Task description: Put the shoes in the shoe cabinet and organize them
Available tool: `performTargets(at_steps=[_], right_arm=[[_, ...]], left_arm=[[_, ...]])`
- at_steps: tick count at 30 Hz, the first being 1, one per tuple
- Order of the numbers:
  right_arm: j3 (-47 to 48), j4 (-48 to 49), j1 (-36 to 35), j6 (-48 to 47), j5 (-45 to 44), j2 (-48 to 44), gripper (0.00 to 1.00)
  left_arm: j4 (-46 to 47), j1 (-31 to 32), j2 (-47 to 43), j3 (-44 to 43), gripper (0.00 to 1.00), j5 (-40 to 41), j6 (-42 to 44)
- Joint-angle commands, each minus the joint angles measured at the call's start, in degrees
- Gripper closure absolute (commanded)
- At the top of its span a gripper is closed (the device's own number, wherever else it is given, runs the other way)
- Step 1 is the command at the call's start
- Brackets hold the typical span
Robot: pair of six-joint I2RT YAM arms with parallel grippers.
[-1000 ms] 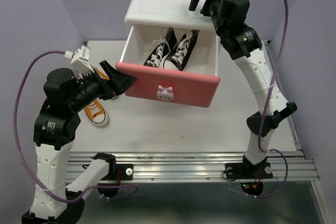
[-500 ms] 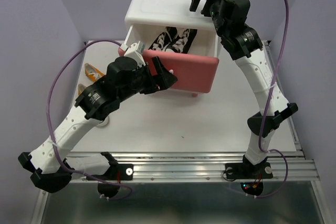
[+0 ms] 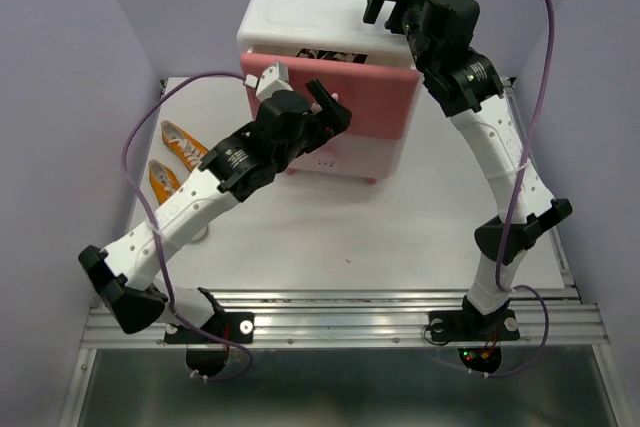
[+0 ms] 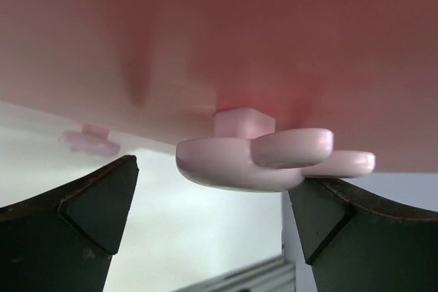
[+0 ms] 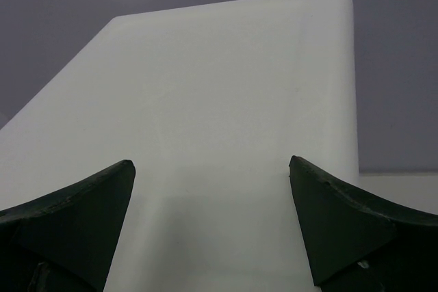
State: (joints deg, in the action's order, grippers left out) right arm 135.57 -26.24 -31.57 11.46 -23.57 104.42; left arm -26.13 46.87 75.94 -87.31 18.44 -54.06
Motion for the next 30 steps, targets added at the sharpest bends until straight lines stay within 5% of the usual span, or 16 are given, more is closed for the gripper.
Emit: performTargets(at_steps=[1, 6, 14, 21, 25, 30], right_arm=[[-3.03, -8.48, -0.86, 3.92, 1.95, 1.84, 0.0], [-3.73, -8.48, -0.86, 1.73, 2.13, 1.84, 0.0], [-3.74, -8.48, -0.25, -2.06, 0.01, 4.03, 0.0], [-1.19, -8.48, 0.81, -2.76, 1.86, 8.34, 0.0], [-0.39, -8.48, 1.95, -2.5, 2.65, 9.48, 0.0], [-2.15, -8.48, 2.57, -0.83, 3.71, 9.22, 0.0]], left_arm=[[3.19, -1.34, 5.6, -6.19, 0.01, 13.54, -8.14], [1.01, -2.31, 12.64, -12.7, 0.01, 14.09, -9.83], [1.78, -7.23, 21.43, -18.5, 0.01, 0.99, -8.43], [0.29, -7.67, 25.31, -25.81, 0.01, -0.86, -0.35], [1.96, -6.36, 18.65, -16.52, 0.01, -0.6, 4.4], [9.05, -3.63, 3.27, 6.32, 0.01, 1.52, 9.23]])
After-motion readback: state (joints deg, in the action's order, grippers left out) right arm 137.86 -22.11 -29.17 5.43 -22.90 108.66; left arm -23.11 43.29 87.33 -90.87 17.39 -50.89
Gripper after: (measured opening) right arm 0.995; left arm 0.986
